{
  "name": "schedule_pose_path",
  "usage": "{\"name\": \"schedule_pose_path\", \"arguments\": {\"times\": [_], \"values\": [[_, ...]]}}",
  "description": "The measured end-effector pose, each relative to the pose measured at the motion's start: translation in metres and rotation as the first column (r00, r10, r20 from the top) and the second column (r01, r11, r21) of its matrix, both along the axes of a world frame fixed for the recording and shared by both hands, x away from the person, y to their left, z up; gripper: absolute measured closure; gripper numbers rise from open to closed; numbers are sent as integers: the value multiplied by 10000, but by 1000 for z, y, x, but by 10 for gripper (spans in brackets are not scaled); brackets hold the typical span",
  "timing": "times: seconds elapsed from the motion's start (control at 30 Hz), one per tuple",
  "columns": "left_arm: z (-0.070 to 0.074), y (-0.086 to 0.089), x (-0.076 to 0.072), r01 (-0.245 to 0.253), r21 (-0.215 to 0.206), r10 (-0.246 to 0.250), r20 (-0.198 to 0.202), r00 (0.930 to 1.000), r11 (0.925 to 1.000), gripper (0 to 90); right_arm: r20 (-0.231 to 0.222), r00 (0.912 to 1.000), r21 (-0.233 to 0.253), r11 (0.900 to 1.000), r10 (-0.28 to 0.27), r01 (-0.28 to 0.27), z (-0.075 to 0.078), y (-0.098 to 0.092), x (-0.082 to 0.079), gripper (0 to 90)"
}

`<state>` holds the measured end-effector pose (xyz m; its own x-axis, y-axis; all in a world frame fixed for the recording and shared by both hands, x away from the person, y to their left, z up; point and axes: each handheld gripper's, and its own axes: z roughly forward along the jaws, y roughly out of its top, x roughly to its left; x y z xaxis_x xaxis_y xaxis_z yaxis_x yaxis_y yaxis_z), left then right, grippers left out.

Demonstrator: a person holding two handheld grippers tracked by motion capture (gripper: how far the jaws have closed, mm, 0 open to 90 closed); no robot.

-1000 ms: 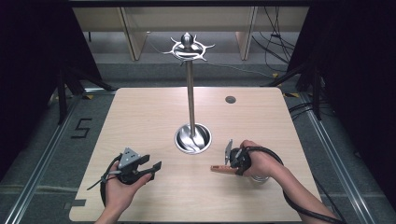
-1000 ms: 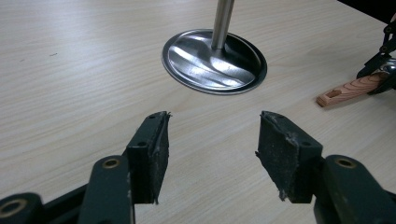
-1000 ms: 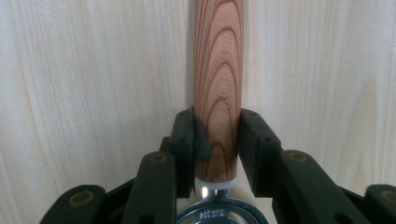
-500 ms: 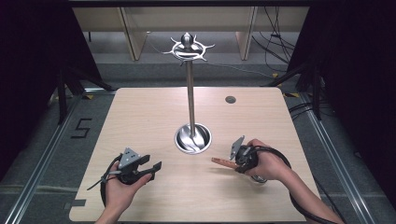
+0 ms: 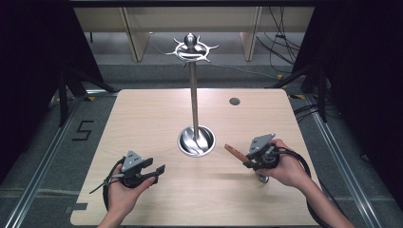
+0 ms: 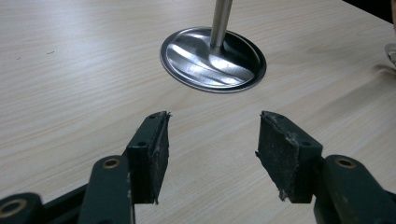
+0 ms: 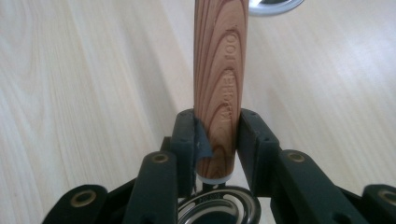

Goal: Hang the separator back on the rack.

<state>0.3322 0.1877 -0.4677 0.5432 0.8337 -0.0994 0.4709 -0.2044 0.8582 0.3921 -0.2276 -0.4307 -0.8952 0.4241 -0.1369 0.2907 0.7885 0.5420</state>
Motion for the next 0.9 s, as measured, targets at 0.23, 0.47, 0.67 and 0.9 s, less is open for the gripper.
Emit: {"name": "schedule_pose_path", "arguments": {"times": [0.23,0.47,0.67,0.9], "values": [[-1,-2,-1,-106,-177,105,-76,9999,9998,427,554,9947,1505,9856,-865,773,10,-11,-4,703],[-1,-1,0,-86,-158,86,-27,10000,9998,425,598,9899,2304,9667,-1284,1114,16,-15,-8,703],[0,-1,0,-53,-111,53,-9,10000,9999,425,595,9829,3315,9322,-1742,1452,23,-15,-17,702],[0,-1,-1,-118,-183,117,-38,9999,9998,423,857,9810,4182,9000,-1741,1232,28,-16,-21,703]]}}
